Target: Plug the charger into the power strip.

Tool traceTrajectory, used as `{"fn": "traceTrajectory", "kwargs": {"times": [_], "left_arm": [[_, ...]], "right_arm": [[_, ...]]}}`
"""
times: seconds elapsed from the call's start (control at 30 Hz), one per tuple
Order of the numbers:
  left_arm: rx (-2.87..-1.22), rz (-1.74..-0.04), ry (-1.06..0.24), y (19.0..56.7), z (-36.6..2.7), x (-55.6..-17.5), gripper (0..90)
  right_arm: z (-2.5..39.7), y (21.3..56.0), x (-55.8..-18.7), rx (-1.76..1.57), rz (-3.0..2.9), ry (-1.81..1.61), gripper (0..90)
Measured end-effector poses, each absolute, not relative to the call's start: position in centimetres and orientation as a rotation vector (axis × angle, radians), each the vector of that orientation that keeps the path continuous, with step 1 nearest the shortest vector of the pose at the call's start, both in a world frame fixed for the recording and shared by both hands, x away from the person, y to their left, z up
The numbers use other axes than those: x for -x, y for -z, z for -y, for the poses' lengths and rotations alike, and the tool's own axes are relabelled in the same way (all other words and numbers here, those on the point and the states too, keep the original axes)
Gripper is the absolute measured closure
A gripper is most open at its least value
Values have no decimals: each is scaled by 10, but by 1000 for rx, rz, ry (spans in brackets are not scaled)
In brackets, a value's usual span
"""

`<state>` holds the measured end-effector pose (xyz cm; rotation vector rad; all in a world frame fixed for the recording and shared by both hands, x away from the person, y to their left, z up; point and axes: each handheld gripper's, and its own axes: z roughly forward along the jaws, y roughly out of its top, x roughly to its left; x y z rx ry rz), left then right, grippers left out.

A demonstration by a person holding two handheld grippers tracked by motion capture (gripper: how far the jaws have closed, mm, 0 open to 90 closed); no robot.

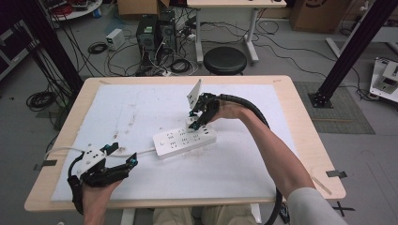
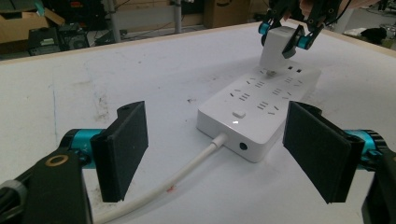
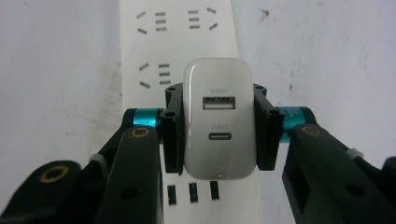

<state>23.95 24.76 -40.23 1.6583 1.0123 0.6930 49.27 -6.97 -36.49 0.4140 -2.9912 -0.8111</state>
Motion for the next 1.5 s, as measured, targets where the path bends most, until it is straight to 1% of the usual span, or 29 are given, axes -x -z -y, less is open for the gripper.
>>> {"fn": "traceTrajectory", "kwargs": {"times": [0.2,1.1,1.13,1.5], "left_arm": [[-1662,-1007,-692,402,-245,-241,222],[-1662,-1029,-707,401,-248,-233,225],[-1664,-1027,-706,401,-248,-233,225],[-1659,-1049,-724,398,-252,-228,227]], "right_arm": [[72,366,-492,-414,3010,749,632],[72,374,-496,-394,2955,833,636],[71,378,-496,-394,2970,788,636],[72,380,-500,-380,2942,807,637]]}}
